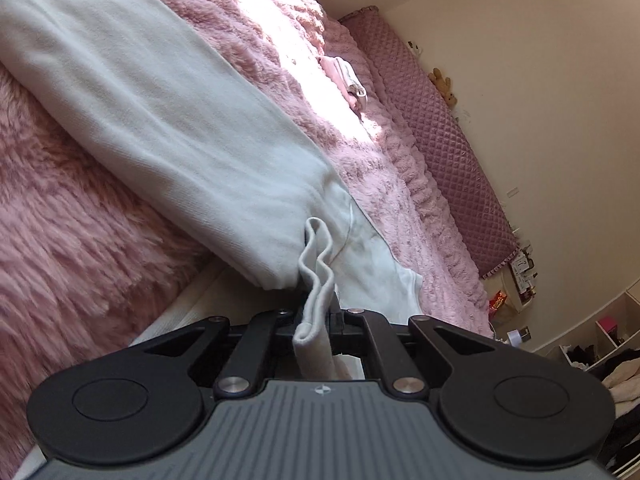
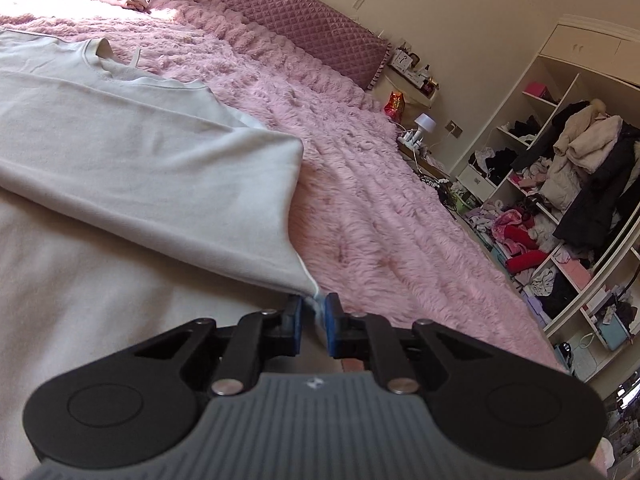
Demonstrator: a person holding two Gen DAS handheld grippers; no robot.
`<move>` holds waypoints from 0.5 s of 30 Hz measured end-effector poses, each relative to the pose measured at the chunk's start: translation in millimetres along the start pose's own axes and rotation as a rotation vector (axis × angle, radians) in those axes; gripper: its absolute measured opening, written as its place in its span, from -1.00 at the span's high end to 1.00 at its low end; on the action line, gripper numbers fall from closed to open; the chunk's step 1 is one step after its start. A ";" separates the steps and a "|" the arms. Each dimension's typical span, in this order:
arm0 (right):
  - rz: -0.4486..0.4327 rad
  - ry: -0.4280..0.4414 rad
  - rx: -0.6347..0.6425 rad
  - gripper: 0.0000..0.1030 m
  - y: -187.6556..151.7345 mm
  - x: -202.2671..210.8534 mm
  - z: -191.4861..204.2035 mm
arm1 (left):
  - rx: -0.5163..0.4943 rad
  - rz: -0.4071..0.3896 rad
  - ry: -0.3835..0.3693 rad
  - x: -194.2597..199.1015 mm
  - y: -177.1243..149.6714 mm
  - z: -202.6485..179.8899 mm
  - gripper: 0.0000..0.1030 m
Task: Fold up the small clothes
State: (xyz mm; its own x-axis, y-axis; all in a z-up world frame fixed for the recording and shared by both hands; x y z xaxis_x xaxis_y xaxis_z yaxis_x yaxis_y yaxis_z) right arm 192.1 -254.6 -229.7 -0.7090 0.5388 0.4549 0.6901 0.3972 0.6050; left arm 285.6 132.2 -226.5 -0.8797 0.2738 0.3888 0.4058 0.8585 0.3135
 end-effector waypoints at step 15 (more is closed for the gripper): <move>-0.094 0.086 -0.121 0.32 9.8 72.0 -24.5 | -0.084 -0.066 0.020 97.6 46.6 -0.3 0.19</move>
State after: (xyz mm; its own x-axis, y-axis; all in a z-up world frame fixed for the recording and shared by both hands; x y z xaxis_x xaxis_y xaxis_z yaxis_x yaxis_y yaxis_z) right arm 144.2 -230.1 -175.0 -0.7829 0.4363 0.4436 0.6014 0.3479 0.7192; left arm 218.7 198.9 -173.7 -0.9005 0.2084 0.3817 0.3670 0.8350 0.4101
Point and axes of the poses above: each gripper's, at about its wrist camera, not at the fingertips, and x roughly against the way its jaws point, z to its left, y to its top, the point moved 3 cm from there along -x, roughly the way its jaws point, and after that the axes turned 10 degrees about x, right-handed, at the moved point
